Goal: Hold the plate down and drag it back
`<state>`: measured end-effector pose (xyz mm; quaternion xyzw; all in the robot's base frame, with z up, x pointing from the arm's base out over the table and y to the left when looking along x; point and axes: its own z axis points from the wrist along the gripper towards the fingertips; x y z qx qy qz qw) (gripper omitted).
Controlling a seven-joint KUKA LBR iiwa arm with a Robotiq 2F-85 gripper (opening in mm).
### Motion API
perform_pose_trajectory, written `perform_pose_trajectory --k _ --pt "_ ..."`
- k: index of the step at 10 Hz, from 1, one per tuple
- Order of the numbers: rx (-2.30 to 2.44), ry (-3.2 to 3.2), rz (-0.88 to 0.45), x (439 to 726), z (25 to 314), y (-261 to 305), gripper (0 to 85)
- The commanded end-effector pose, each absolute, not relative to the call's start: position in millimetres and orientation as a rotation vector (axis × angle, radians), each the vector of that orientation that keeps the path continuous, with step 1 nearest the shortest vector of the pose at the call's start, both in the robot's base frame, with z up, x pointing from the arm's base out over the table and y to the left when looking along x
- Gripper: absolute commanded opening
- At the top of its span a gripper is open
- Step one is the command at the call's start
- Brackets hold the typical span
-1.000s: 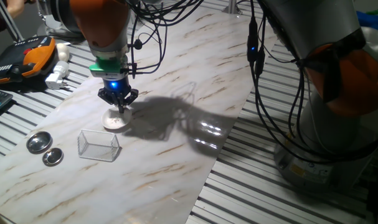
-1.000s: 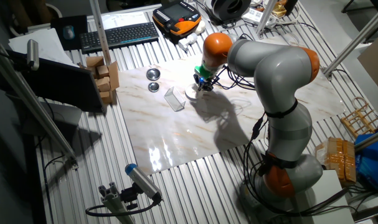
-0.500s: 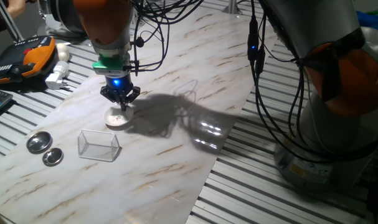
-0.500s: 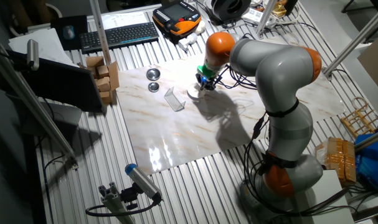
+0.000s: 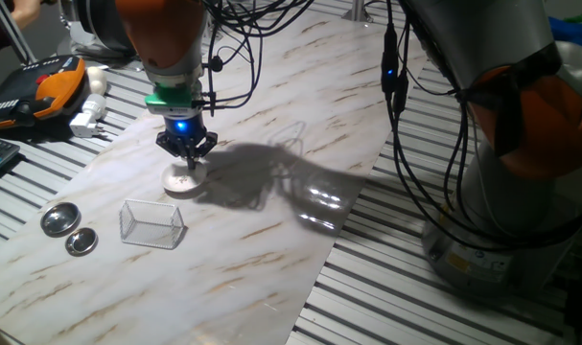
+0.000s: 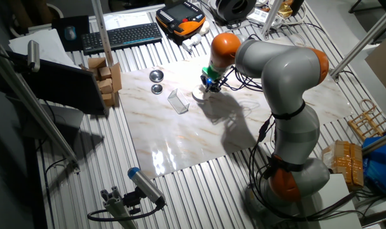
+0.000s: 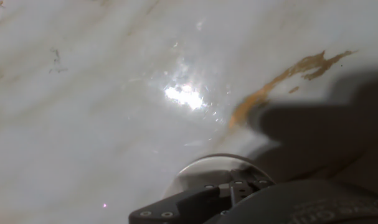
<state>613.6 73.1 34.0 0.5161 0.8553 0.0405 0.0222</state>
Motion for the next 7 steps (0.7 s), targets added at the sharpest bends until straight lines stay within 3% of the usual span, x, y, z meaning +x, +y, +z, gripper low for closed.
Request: perform_pose_trajectory --k 1,7 --pt "1.599 2.650 0.127 614.0 33.1 73.7 0.0" --pt "1.573 2.651 0.108 614.2 33.3 68.0 0.0"
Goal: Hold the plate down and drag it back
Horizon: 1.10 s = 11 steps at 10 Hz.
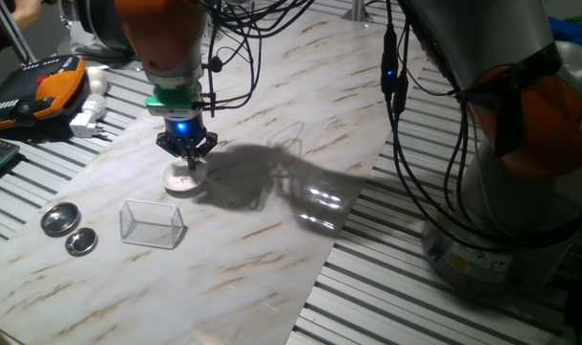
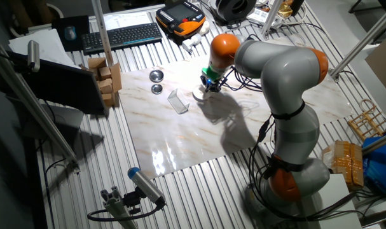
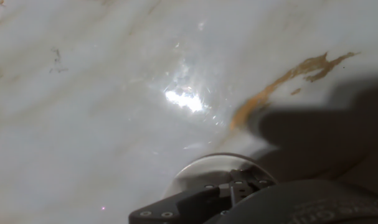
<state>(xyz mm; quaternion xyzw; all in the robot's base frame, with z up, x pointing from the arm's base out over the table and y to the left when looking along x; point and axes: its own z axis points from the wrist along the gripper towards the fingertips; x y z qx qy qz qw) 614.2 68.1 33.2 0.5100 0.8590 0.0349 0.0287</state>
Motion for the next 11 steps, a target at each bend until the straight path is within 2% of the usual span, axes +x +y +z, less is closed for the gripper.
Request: perform_pose_trajectory --k 1,11 --pt "1.570 2.650 0.107 613.9 32.2 67.3 0.0" --pt "1.548 2.659 0.106 612.1 33.5 60.9 0.0"
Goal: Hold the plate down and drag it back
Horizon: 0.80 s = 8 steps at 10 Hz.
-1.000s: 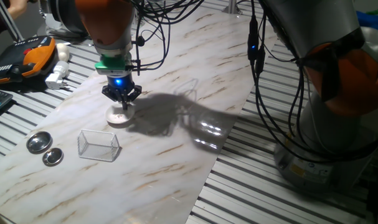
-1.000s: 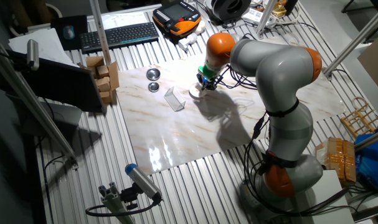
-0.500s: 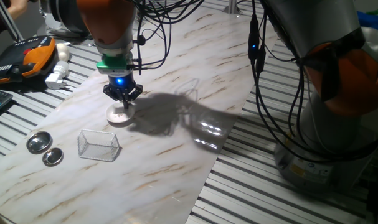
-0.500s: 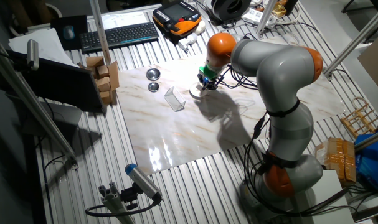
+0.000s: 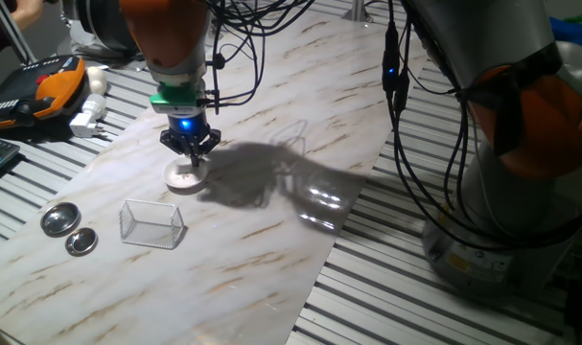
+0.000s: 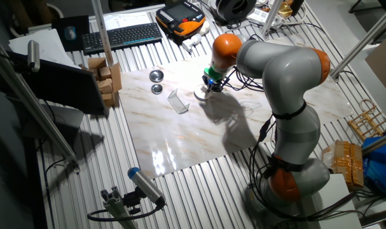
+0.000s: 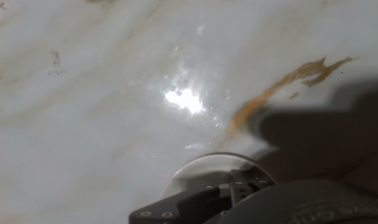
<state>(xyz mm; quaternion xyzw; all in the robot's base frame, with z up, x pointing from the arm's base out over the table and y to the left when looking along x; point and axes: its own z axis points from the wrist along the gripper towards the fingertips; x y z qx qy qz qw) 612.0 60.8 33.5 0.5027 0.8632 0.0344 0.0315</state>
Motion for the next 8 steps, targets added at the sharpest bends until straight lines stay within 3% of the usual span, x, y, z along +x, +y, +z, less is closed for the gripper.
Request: perform_pose_trajectory --k 1,8 --pt "1.550 2.657 0.104 612.1 33.5 60.9 0.0" --pt "1.450 2.729 0.123 612.1 33.5 60.9 0.0"
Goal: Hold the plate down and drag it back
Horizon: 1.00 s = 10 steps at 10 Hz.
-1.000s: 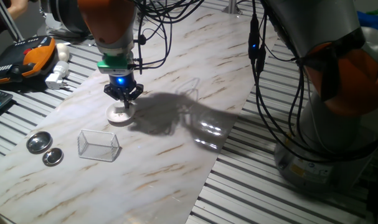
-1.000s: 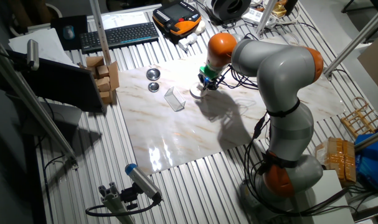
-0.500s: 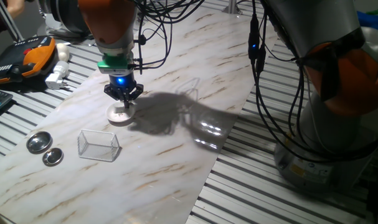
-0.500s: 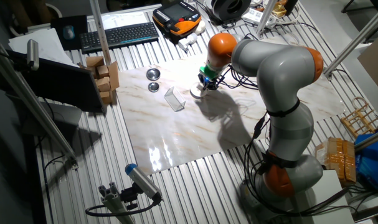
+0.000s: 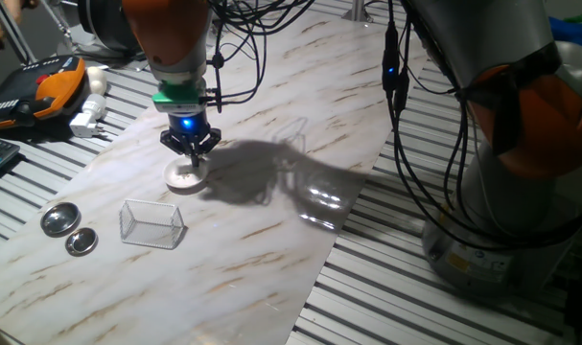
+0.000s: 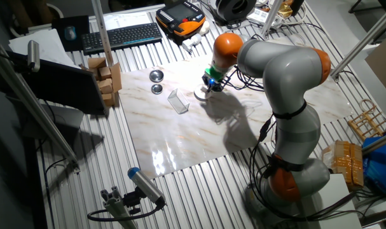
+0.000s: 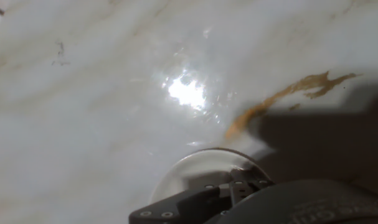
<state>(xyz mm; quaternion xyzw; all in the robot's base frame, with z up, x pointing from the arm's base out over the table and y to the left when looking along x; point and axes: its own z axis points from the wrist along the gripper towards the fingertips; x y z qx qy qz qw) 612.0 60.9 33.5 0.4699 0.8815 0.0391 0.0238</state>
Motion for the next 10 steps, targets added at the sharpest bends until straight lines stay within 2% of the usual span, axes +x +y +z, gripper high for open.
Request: perform_pose_trajectory --k 1,6,10 --pt "1.462 2.723 0.111 612.1 33.5 60.9 0.0" --pt "1.588 2.635 0.093 612.1 33.5 60.9 0.0" --pt "1.460 2.648 0.025 613.5 33.2 49.3 0.0"
